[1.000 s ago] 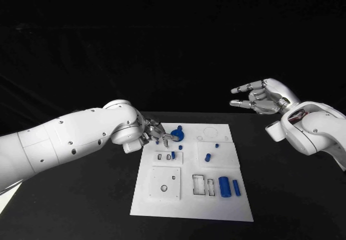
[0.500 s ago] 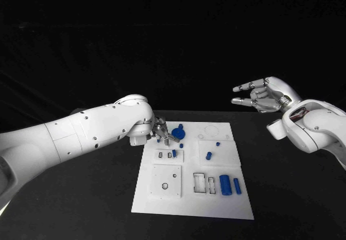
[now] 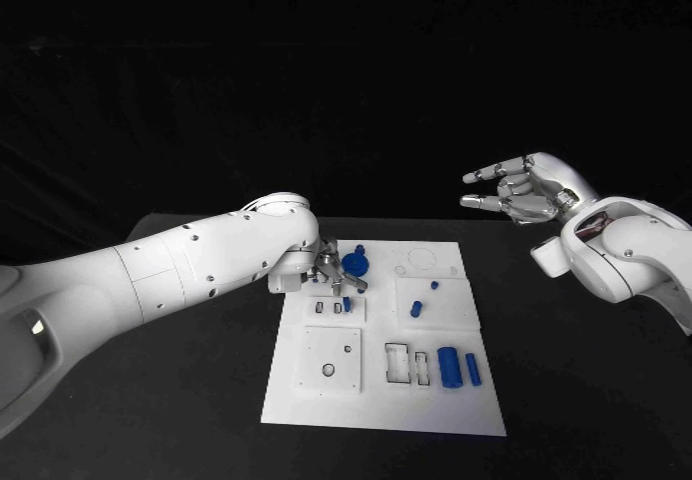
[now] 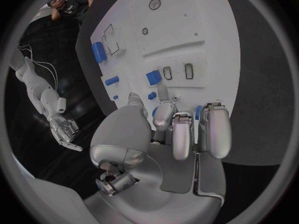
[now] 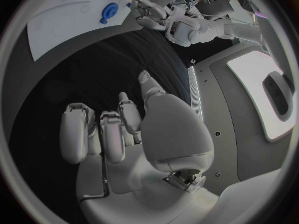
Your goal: Assemble the parts on the task board
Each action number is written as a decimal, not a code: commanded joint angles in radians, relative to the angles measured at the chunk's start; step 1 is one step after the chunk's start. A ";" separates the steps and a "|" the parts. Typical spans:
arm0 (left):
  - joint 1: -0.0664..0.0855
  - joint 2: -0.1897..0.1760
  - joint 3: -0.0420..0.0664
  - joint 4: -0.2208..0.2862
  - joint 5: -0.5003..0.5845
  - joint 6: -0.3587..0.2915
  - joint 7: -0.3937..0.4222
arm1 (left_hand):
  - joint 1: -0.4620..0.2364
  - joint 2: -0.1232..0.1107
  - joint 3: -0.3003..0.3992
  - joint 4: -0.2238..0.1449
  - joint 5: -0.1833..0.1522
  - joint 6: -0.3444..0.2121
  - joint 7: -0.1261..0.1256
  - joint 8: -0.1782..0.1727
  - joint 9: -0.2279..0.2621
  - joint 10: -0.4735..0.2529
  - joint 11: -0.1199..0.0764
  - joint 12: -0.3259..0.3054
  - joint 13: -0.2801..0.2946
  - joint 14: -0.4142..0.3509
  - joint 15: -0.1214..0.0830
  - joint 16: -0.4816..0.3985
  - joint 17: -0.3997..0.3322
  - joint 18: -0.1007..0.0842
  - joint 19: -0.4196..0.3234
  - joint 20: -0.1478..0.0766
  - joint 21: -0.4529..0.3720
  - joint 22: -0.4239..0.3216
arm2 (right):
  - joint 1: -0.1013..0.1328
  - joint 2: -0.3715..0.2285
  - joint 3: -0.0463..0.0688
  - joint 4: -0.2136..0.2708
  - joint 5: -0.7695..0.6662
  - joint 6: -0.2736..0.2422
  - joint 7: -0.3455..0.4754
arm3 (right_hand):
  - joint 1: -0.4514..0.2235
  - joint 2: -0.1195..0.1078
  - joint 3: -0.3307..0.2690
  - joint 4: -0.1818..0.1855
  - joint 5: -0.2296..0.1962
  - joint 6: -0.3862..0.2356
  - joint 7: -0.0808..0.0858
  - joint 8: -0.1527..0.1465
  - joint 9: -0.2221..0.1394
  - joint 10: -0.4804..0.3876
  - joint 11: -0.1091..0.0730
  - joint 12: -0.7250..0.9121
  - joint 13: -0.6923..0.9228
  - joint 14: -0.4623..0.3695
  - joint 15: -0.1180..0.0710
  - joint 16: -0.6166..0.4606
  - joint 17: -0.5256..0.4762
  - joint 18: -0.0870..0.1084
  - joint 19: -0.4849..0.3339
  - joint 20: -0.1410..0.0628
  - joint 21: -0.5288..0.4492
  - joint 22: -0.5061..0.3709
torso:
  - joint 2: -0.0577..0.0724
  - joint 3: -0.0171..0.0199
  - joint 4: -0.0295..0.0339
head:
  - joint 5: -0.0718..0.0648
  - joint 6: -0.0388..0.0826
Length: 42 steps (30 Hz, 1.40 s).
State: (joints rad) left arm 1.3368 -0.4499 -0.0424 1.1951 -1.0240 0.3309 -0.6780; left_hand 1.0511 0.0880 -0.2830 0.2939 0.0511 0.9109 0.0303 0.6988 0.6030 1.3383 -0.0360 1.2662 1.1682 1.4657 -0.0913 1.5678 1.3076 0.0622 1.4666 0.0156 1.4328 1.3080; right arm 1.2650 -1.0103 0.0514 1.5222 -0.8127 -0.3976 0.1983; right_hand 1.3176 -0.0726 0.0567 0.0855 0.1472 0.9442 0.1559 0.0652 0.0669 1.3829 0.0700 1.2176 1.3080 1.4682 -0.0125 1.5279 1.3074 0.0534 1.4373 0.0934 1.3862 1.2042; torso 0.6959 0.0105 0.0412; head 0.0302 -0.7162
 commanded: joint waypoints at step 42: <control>-0.016 0.034 -0.001 -0.029 -0.005 0.087 -0.012 | 0.149 0.008 0.125 -0.015 0.014 -0.027 0.004 0.003 0.058 0.004 0.001 0.006 0.008 0.105 -0.005 0.003 0.263 -0.016 0.035 -0.004 0.009 0.025 | -0.001 0.016 -0.002 -0.016 -0.013 0.035 -0.006 | 0.011 0.003 -0.010 0.001 0.012 0.003 -0.003 0.004 0.001 0.001 -0.006 -0.004 0.033 0.082 -0.001 -0.007 0.185 0.020 -0.003 -0.006 -0.008 -0.003 | 0.003 -0.0007 0.0002 | 0.006 -0.013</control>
State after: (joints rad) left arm 1.3210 -0.4194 -0.0439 1.1664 -1.0260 0.4015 -0.6881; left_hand 1.1911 0.0956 -0.1644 0.2786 0.0619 0.8930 0.0336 0.7026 0.6606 1.3381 -0.0358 1.2702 1.1758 1.4656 -0.0912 1.5678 1.3081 0.0624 1.4665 0.0157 1.4368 1.3077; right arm 1.2642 -0.9961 0.0494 1.5065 -0.8150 -0.3787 0.1919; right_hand 1.3215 -0.0687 0.0512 0.0854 0.1550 0.9443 0.1559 0.0652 0.0666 1.3830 0.0700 1.2176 1.3081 1.4682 -0.0125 1.5241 1.3079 0.0534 1.4374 0.0934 1.3824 1.2030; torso 0.6982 0.0099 0.0415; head 0.0353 -0.7284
